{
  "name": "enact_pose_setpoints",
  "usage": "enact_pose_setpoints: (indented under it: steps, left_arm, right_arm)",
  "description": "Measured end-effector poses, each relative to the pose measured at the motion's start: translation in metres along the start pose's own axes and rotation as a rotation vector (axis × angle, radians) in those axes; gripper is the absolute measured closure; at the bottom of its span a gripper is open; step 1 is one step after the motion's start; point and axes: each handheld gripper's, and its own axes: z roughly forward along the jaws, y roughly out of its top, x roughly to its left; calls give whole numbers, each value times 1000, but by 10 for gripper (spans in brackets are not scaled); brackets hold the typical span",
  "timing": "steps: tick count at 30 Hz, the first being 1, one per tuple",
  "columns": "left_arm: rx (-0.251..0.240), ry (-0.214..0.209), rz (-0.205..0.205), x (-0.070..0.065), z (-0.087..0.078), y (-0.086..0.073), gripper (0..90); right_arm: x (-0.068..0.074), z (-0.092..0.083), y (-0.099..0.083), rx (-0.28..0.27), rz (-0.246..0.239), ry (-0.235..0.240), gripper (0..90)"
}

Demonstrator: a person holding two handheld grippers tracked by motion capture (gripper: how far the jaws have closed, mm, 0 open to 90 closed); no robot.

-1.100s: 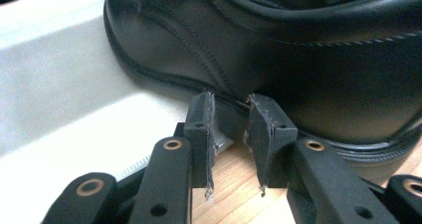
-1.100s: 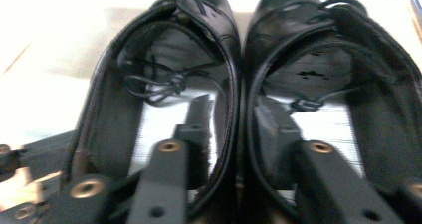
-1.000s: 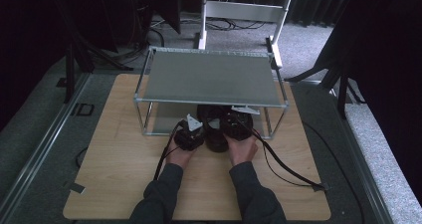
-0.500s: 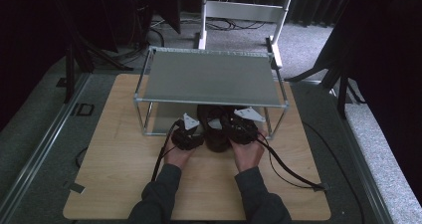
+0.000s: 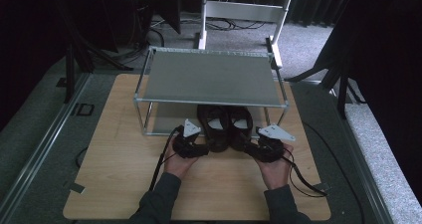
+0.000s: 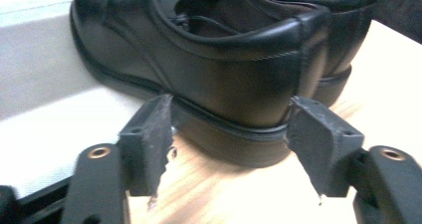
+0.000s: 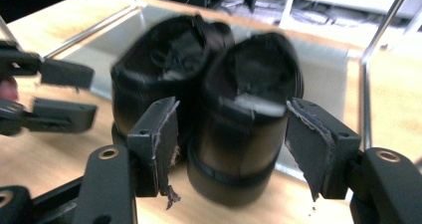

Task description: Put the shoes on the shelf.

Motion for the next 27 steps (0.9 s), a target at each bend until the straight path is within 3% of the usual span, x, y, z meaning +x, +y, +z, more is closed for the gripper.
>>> enact_pose_setpoints:
  steps: [3, 6, 7, 14, 19, 22, 27]
  left_arm:
    - [6, 7, 12, -7, 2, -1, 278]
    - [13, 10, 17, -10, 4, -2, 243]
    - [39, 0, 17, -15, 10, -3, 218]
    - [84, 16, 32, -23, 27, -4, 179]
    - [103, 30, 47, -24, 33, -2, 261]
    - [110, 28, 47, -20, 32, 0, 327]
    - [106, 23, 24, -12, 34, 2, 338]
  right_arm:
    - [-7, 5, -14, 33, 17, 32, 373]
    - [-6, 9, -23, 48, 10, 34, 373]
    - [-4, 17, -31, 72, 7, 51, 372]
    - [-10, 33, -40, 118, 33, 41, 356]
    - [-15, 45, -43, 139, 84, 55, 415]
    - [-12, 45, -41, 144, 75, 32, 421]
    - [-9, 49, -37, 143, 70, 30, 431]
